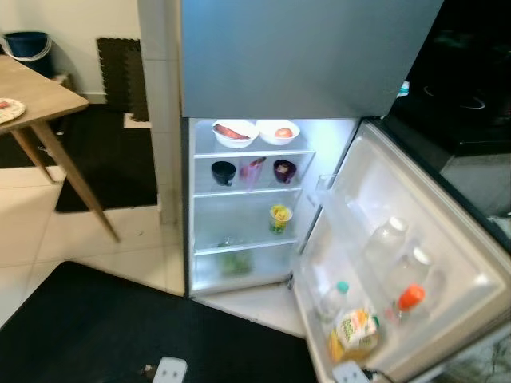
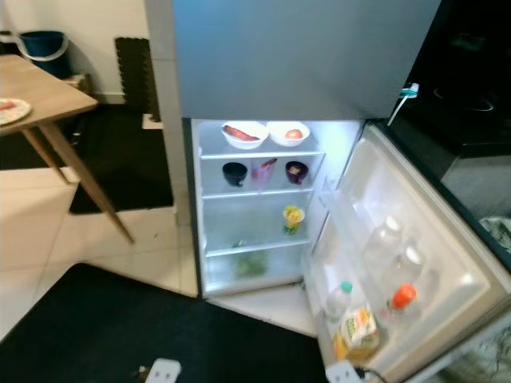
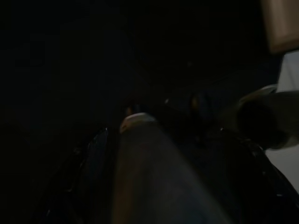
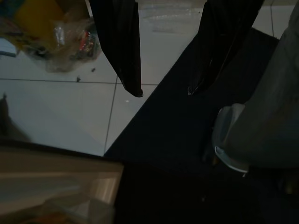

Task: Restocking fridge

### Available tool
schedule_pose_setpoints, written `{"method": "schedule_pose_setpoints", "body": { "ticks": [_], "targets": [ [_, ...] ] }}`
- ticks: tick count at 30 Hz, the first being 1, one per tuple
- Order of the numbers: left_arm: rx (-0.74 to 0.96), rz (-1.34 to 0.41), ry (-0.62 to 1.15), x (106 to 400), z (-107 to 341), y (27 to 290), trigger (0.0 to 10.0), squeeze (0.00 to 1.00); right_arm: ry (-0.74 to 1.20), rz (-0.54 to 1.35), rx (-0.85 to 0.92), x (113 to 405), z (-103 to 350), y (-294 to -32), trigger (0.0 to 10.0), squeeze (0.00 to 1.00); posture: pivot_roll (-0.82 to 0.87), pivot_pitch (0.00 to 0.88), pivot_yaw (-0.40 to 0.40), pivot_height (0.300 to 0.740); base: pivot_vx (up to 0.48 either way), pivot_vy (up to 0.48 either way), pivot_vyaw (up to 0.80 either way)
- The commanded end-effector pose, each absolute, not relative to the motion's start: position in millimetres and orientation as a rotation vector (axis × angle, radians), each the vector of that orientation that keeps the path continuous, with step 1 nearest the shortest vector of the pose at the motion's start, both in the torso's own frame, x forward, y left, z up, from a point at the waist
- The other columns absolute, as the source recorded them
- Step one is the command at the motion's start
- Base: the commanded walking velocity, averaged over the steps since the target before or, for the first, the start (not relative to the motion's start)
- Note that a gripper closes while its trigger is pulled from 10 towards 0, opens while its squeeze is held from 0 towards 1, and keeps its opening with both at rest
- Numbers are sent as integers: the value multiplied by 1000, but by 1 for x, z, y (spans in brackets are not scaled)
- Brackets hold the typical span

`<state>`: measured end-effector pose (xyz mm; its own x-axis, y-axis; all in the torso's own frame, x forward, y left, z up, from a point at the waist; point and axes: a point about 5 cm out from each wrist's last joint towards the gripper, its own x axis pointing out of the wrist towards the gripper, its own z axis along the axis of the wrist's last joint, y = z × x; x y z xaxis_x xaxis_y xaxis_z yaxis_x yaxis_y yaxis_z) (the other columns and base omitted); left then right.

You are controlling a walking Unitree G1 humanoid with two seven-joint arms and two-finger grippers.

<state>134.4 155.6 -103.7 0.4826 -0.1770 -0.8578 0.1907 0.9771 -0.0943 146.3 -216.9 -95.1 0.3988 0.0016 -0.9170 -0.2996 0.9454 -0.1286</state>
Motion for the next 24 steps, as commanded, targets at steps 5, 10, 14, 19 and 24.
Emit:
{"method": "schedule_pose_setpoints", "body": {
  "ticks": [5, 10, 14, 19, 24],
  "targets": [
    [26, -264, 1123, 114, -110, 161, 10000, 0, 1174, 144, -320, 141, -95, -228, 10000, 0, -36, 0, -74, 740, 0, 0, 0],
    [19, -272, 1131, 113, -110, 161, 10000, 0, 1183, 132, -346, 141, -94, -233, 10000, 0, -39, 0, -75, 740, 0, -409, 0],
    [26, -251, 1131, 112, -111, 161, 10000, 0, 1217, 116, -391, 136, -95, -238, 10000, 0, -38, 0, -75, 740, 0, -340, 0],
    [24, -244, 1129, 112, -111, 161, 10000, 0, 1243, 97, -418, 132, -96, -242, 10000, 0, -38, 0, -75, 740, 0, 0, 0],
    [26, -246, 1130, 112, -111, 161, 10000, 0, 1271, 70, -452, 128, -95, -249, 10000, 0, -39, 0, -75, 740, 0, 0, 0]
  ]
}}
